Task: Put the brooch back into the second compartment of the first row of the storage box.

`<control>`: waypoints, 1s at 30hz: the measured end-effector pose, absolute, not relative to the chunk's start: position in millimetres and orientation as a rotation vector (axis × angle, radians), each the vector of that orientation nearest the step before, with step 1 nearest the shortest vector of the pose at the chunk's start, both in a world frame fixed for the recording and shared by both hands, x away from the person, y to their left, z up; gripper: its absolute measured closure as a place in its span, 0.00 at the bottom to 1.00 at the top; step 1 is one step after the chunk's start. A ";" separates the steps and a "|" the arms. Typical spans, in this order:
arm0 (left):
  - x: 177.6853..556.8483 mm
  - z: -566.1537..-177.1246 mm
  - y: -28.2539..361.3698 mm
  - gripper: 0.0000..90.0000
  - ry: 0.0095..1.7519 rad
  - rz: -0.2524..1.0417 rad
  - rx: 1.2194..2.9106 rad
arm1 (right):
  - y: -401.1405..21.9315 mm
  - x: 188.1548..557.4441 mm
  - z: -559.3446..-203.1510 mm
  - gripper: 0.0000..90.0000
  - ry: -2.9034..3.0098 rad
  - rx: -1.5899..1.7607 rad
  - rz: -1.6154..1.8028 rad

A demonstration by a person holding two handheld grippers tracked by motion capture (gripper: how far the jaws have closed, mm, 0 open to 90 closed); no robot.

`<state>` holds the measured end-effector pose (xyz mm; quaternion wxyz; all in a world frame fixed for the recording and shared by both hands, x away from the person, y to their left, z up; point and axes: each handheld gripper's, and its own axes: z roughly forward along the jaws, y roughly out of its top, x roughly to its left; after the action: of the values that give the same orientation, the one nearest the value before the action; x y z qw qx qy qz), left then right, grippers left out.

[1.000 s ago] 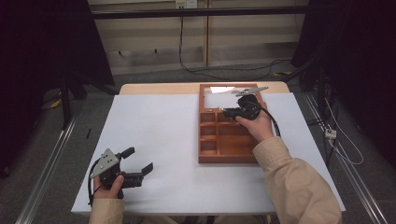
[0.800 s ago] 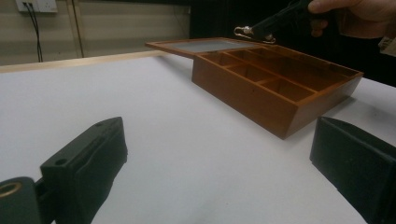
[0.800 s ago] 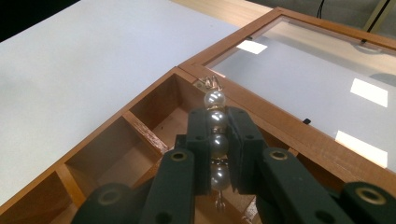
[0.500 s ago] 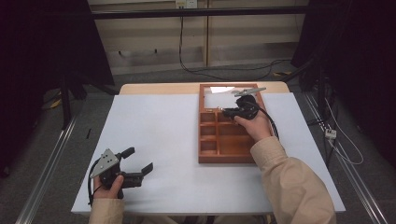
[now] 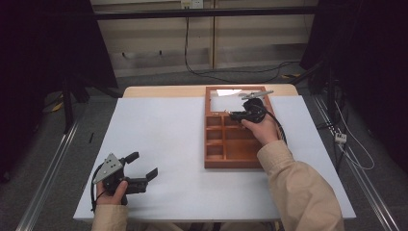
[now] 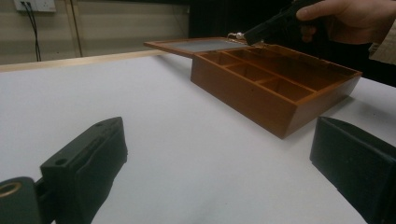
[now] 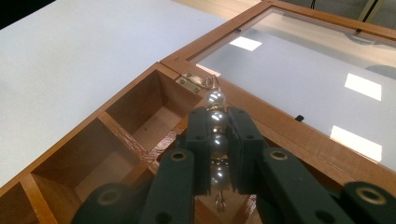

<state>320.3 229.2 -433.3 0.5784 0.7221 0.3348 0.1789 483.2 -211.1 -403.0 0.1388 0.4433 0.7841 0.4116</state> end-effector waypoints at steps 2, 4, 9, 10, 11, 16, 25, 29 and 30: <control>320.3 -433.5 229.1 0.04 0.783 0.418 1.689 | -211.0 483.6 -403.8 0.90 2.272 1.280 1.183; 320.4 -433.5 229.1 0.04 0.783 0.418 1.689 | -211.0 484.0 -404.3 0.90 2.272 1.282 1.180; 320.7 -433.8 229.6 0.04 0.781 0.421 1.695 | -211.2 485.1 -405.9 0.89 2.274 1.281 1.185; 320.7 -433.8 229.7 0.04 0.780 0.421 1.695 | -211.2 485.1 -405.9 0.89 2.274 1.281 1.185; 320.7 -433.8 229.7 0.04 0.781 0.421 1.695 | -211.2 485.2 -406.0 0.89 2.274 1.282 1.185; 320.8 -434.0 229.6 0.04 0.781 0.421 1.695 | -212.1 485.4 -406.5 0.89 2.279 1.287 1.183; 319.8 -434.4 229.9 0.04 0.785 0.420 1.695 | -210.1 485.9 -409.3 0.89 2.295 1.287 1.168; 319.3 -434.7 230.6 0.04 0.788 0.419 1.691 | -208.2 486.9 -411.4 0.89 2.300 1.287 1.163; 319.2 -434.7 230.9 0.04 0.788 0.421 1.692 | -207.9 487.0 -411.8 0.89 2.299 1.290 1.158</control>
<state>319.2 230.9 -434.7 0.5763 0.7226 0.3367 0.1797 487.0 -207.9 -411.8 0.1307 0.4441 0.7917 0.3987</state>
